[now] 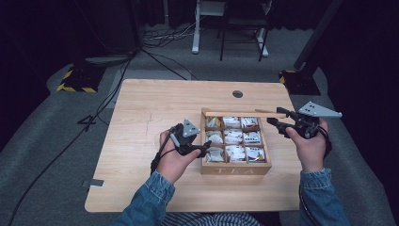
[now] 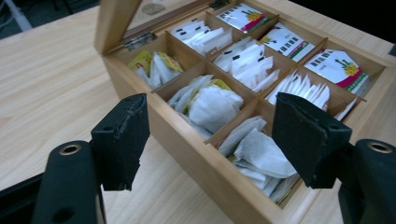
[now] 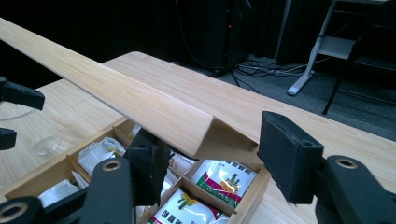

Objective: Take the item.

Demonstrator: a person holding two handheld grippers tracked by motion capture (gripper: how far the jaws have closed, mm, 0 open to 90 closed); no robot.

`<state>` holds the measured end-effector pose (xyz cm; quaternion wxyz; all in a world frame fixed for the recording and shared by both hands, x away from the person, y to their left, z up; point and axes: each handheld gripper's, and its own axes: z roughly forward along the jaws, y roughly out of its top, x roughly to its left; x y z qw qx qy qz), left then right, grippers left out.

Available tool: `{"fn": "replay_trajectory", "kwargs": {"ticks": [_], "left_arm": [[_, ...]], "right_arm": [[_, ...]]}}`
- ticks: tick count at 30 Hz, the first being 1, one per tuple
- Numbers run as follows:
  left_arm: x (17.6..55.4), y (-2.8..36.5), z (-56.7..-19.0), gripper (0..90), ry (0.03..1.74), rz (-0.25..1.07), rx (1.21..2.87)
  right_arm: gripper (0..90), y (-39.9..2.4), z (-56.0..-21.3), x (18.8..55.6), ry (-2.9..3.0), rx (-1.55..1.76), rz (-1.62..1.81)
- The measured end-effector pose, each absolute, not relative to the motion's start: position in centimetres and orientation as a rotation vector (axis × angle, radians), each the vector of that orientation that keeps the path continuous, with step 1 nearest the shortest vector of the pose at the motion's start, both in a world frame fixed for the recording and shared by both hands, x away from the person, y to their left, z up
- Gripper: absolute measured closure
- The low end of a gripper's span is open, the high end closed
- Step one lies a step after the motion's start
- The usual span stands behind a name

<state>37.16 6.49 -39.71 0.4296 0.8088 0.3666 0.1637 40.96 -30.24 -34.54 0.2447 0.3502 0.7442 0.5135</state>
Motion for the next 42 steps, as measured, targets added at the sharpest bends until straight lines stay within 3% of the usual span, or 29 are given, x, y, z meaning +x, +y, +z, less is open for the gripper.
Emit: {"fn": "replay_trajectory", "kwargs": {"ticks": [9, 21, 42], "left_arm": [[36.8, 5.6, -40.3, 29.1, 0.881, 0.368, 2.022], [36.0, 4.0, -41.2, 45.1, 0.770, 0.265, 2.108], [36.1, 2.7, -43.1, 52.5, 0.759, 0.206, 2.182]], "right_arm": [[44.4, -30.3, -34.6, 40.9, 2.020, 0.949, 1.410], [43.9, -30.2, -34.7, 40.9, 2.022, 0.947, 1.408], [43.6, -30.3, -34.8, 41.0, 2.023, 0.949, 1.419]]}}
